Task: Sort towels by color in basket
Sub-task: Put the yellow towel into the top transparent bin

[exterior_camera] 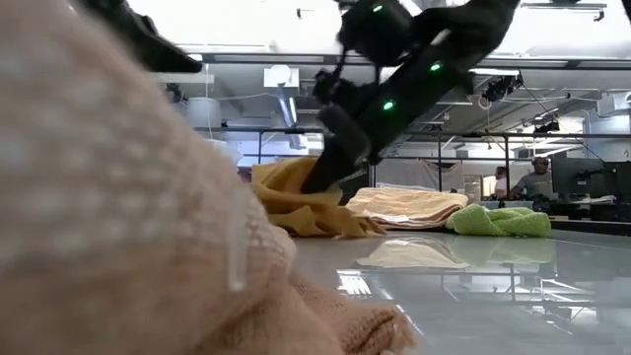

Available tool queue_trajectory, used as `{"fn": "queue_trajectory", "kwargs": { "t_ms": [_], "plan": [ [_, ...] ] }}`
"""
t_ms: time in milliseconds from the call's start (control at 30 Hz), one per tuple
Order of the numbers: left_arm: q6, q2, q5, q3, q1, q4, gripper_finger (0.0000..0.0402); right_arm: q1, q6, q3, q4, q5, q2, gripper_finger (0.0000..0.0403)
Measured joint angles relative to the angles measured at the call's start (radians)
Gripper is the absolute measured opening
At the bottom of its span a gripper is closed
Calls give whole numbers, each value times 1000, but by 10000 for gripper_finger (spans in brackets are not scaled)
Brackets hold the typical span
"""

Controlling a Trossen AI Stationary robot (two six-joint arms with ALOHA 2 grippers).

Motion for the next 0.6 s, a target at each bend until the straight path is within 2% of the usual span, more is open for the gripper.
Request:
{"fn": "queue_trajectory", "kwargs": {
  "t_ms": [133,267,467,600],
  "plan": [
    [135,68,150,-1,88,161,159,8,20,-63,55,-7,-78,5],
    [206,137,313,-1,174,243,159,2,18,-97,107,-108,-100,6],
    [152,249,343,-1,273,328,189,1,3,-103,111,-89,-99,17],
    [52,308,385,15,322,341,221,-8,-10,-103,61,-98,-122,68]
  ]
}}
